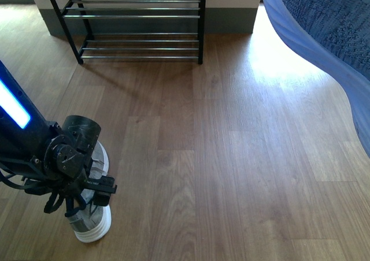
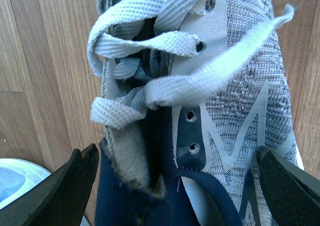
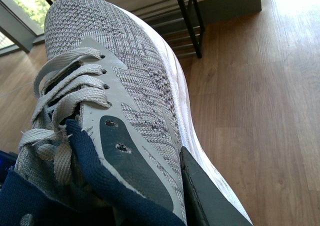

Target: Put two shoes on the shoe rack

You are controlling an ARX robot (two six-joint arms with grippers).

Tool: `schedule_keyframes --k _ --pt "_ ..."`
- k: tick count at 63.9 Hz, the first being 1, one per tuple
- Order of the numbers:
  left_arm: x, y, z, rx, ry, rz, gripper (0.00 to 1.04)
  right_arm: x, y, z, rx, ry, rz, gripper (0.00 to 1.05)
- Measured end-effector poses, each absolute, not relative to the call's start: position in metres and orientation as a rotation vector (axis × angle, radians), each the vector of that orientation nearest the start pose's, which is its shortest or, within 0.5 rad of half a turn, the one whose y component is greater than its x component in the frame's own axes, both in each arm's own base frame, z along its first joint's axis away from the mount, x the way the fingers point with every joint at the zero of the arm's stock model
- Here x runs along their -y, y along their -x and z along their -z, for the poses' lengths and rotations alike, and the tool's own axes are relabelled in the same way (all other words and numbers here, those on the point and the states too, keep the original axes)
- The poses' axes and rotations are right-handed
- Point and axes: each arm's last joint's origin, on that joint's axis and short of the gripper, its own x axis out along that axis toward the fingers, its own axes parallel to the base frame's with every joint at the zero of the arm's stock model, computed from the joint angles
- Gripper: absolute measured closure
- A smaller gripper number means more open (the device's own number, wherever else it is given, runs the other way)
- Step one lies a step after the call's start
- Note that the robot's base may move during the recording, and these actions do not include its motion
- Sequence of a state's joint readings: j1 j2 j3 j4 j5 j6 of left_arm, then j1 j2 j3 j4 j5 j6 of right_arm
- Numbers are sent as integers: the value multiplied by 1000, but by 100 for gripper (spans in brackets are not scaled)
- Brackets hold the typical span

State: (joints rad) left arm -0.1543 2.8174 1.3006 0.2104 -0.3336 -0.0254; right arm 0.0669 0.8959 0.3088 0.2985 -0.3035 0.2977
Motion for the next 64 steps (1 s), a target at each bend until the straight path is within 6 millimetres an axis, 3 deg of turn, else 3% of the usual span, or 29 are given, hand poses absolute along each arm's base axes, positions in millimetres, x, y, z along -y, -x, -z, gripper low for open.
schedule_keyframes --k 31,39,43,50,55,58,64 --pt "49 -365 151 -1235 -291 -197 87 -21 -183 -197 -341 -327 -322 103" --pt "46 -363 143 -1207 -239 -207 102 -21 -183 -197 -341 -326 -323 103" --pt "45 -362 135 -1187 -209 -206 103 -21 -183 -197 -341 -326 -323 103" --pt "43 -358 94 -1069 -182 -236 103 -21 -183 -197 -341 -326 -323 103" --pt "41 -358 54 -956 -161 -256 103 -21 -183 -197 -341 -326 -323 103" --pt "40 -356 15 -851 -138 -269 103 -21 -183 -197 -341 -326 -323 103" --pt "39 -341 -41 -724 -119 -296 103 -21 -183 -197 -341 -326 -323 103"
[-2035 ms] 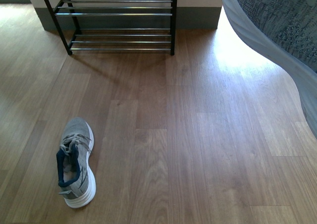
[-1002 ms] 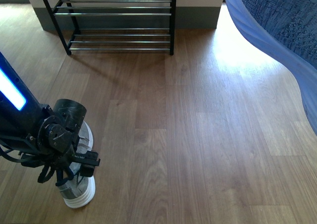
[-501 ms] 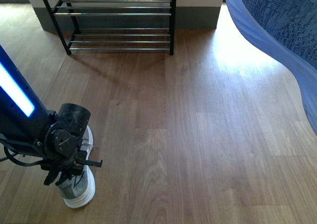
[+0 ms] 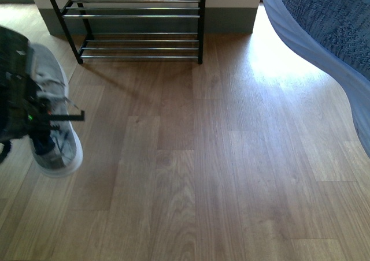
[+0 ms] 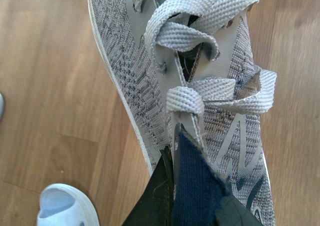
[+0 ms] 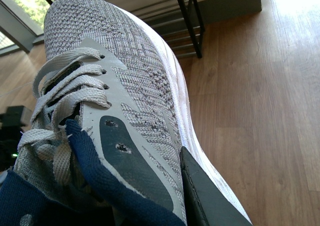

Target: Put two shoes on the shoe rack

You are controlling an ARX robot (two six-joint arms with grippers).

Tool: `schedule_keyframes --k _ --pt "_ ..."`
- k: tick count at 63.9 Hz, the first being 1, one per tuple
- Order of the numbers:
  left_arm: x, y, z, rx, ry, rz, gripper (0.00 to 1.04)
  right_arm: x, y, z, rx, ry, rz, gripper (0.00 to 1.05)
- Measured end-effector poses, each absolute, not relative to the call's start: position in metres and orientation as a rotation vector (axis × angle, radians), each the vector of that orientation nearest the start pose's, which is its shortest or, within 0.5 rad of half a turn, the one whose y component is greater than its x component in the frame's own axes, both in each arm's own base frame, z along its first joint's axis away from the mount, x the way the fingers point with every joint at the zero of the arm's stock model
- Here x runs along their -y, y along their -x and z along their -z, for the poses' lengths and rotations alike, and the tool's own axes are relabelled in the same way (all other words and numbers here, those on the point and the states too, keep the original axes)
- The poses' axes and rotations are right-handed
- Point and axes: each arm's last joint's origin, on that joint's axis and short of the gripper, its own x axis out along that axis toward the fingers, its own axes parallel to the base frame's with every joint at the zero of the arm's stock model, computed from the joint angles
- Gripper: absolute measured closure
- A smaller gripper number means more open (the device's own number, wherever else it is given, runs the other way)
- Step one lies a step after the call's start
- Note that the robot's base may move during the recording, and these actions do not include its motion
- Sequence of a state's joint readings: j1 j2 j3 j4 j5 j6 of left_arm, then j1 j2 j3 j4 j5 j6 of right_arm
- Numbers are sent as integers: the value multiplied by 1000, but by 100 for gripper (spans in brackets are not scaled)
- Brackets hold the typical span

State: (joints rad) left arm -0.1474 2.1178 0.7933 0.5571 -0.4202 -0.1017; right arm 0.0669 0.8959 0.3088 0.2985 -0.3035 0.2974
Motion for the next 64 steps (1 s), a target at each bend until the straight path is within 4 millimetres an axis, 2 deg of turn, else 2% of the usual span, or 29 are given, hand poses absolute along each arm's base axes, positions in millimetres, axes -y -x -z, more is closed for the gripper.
schedule_keyframes --k 9,18,28,32,64 --pt "41 -305 -107 -589 -125 -328 103 -21 -183 -197 -341 -326 -323 103" --pt "48 -269 -162 -466 -122 -339 103 -21 -183 -197 -341 -326 -323 103" --pt "56 -226 -209 -343 -124 -348 103 -21 -183 -197 -341 -326 -323 103" --pt "56 -222 -215 -317 -114 -346 103 -21 -183 -197 -341 -327 -322 103" --pt "56 -221 -210 -335 -125 -343 103 -21 -183 -197 -341 -326 -323 103"
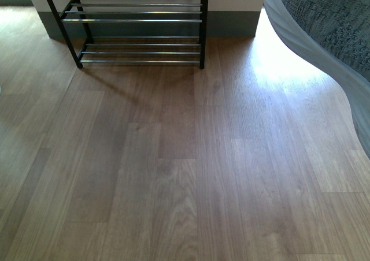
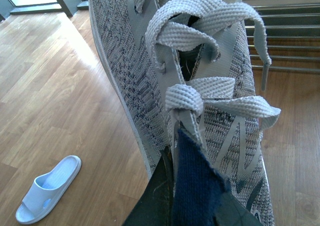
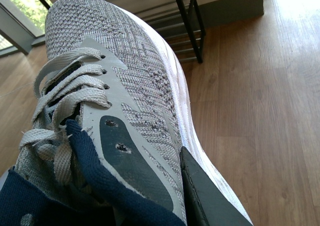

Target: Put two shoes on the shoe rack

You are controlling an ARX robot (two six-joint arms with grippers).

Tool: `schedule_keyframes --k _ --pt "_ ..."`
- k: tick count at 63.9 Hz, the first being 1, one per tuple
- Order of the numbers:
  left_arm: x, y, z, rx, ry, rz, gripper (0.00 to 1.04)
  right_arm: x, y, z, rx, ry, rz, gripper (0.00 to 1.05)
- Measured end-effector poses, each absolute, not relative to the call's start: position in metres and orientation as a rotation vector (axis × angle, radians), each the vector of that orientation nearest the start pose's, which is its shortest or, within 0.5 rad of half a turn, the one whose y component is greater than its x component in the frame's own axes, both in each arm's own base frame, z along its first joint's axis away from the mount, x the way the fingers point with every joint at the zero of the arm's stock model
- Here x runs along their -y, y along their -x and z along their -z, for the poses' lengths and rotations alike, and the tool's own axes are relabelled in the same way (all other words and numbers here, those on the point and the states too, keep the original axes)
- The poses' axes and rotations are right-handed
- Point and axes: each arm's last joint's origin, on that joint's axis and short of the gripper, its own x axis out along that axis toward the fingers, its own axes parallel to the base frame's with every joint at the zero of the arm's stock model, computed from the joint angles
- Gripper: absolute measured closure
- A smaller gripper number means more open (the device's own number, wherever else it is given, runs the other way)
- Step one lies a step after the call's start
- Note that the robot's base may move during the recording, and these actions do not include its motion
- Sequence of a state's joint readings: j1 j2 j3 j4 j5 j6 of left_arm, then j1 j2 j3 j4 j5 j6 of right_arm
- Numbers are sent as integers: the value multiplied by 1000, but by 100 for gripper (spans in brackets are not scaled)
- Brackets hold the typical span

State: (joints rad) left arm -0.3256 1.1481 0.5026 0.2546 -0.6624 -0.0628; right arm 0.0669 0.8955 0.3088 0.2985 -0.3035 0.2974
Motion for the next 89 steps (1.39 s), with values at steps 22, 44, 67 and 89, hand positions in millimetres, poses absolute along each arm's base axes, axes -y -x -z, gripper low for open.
schedule_keyframes --k 22,44,67,89 --pt "56 -221 -210 -335 -126 -342 103 -21 -183 -197 -341 -327 -322 103" --pt "56 -221 -210 -335 -127 -342 103 -21 -183 -197 -341 -327 -323 103" --pt "56 -221 -210 -336 -127 -337 103 -21 -183 -197 -341 -326 -319 103" --pt "55 -221 -210 -336 -133 -350 103 -22 -183 -196 -344 -329 -331 103"
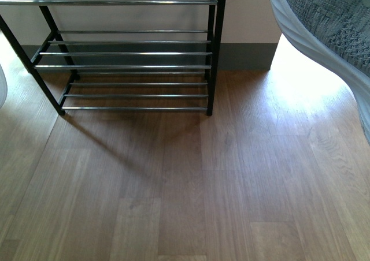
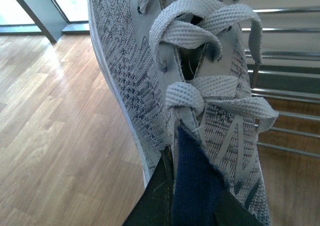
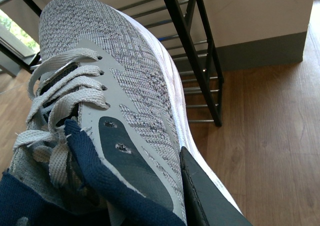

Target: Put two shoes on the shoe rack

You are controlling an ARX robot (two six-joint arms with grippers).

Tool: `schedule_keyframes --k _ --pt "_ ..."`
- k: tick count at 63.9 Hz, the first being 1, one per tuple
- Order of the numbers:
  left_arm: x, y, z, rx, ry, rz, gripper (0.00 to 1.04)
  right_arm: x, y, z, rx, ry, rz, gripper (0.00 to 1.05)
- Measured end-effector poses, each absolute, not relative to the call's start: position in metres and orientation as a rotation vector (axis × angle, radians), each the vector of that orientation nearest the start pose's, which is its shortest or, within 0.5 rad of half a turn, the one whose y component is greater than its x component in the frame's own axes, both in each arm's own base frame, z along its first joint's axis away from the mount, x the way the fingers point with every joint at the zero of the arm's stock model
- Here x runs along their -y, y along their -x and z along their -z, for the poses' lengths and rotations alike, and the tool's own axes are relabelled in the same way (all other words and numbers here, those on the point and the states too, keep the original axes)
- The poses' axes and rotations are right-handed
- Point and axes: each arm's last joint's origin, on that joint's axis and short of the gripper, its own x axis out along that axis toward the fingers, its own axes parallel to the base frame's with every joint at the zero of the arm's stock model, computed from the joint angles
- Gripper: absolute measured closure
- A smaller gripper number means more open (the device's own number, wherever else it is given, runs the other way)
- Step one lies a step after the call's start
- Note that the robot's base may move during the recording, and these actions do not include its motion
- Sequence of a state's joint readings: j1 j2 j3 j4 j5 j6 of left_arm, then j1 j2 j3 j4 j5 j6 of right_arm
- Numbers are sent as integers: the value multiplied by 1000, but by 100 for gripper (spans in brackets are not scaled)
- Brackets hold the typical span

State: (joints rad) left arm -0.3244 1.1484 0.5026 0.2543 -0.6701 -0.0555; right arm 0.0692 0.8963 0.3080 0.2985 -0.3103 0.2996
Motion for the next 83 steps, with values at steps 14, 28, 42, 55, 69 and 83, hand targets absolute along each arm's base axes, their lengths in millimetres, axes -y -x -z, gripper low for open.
schedule_keyframes --k 14,28,42,55,69,83 --pt "56 -221 -210 -339 -134 -343 103 -21 -183 -196 -345 -329 -326 103" --pt "56 -221 -210 -339 -135 -341 103 -21 -183 -196 -344 -328 -324 103" --pt "56 -221 -210 -339 -135 -339 103 -21 -182 -196 -345 -328 -323 103" --pt "56 -221 -210 -340 -136 -338 103 -21 -182 -195 -347 -328 -322 103" --pt "56 -221 -210 -340 -136 -338 103 -21 -182 -195 -347 -328 -322 103" --pt "56 -221 -210 -340 -136 -341 103 -21 -182 -195 -347 -328 -324 103"
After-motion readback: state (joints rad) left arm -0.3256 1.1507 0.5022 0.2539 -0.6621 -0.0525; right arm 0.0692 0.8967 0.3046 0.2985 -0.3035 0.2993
